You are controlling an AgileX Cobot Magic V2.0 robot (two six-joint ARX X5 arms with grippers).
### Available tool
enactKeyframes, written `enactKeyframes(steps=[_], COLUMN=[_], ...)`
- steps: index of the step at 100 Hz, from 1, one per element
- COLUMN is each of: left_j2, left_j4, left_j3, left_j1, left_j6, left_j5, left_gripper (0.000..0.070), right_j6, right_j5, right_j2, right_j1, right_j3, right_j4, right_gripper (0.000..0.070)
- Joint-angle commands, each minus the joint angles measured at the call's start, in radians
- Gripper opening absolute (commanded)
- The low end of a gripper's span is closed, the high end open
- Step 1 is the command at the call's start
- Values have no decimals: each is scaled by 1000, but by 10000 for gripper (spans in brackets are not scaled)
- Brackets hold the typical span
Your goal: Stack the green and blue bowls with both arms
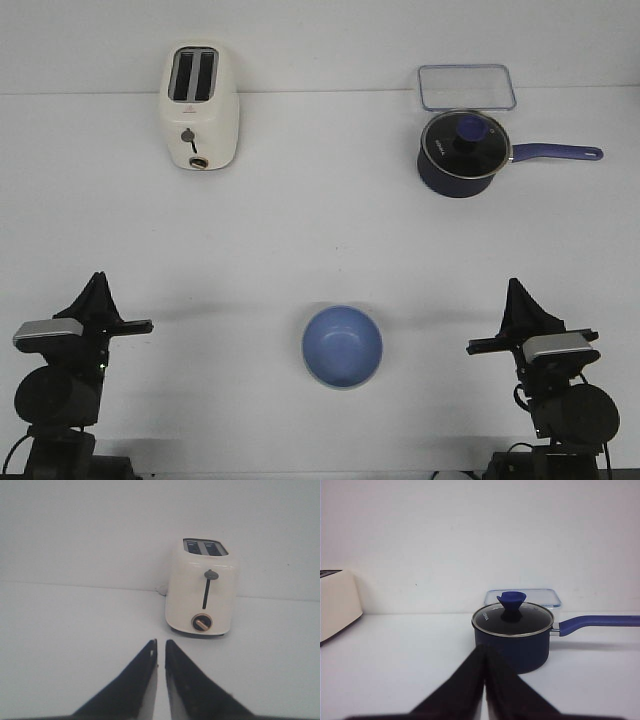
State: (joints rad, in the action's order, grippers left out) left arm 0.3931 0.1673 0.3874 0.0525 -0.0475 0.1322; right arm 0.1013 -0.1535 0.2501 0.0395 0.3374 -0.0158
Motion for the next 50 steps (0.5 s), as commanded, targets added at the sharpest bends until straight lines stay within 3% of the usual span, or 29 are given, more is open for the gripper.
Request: enactKeyframes(steps=[1, 50], left_j2=[4, -80], left_j4=[11, 16], left_j3=[10, -58], left_j1=[0, -29], left_j6=[-9, 11], left_j5=[-2, 0], left_gripper=[13, 12], right_j6=[6, 6], right_j5=[3, 3], right_j2=[-2, -2], right_j1=[-1, -1], right_j3=[2, 2], right_j4=[-13, -13], right_gripper=[0, 0])
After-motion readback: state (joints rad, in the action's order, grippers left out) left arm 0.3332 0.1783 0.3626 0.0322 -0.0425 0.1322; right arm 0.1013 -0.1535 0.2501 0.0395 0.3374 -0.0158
